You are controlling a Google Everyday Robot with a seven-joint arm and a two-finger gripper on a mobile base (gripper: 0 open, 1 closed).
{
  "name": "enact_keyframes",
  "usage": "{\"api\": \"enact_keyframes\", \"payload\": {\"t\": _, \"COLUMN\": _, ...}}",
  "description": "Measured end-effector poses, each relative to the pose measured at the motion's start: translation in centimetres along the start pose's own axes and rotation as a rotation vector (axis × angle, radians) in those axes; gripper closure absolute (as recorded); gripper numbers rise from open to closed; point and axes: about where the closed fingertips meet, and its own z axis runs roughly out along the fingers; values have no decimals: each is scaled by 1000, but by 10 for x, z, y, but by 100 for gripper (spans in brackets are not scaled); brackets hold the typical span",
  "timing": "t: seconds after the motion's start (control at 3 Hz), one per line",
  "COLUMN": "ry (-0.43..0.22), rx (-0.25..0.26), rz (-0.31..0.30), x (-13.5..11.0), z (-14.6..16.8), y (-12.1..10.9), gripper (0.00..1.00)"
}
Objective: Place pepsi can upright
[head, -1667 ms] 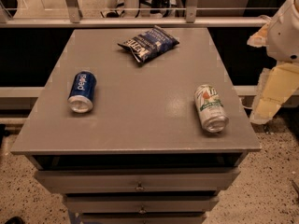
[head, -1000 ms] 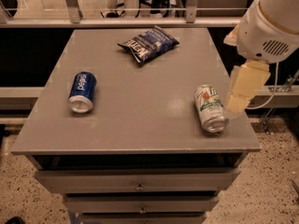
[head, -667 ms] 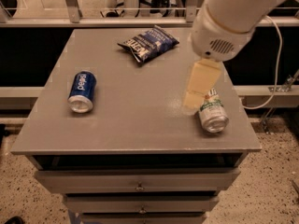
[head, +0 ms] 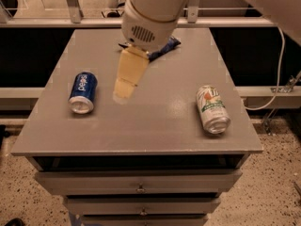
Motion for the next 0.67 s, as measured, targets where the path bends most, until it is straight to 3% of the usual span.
{"api": "enact_keyframes", "payload": {"t": 0.33, "ry": -9, "rx": 1, "rz": 93, "x": -9, "z": -1, "y": 3, "gripper": 0}}
{"api": "enact_keyframes", "payload": {"t": 0.67, "ry": -9, "rx": 2, "rz": 95, "x": -9, "z": -2, "y": 3, "gripper": 0}}
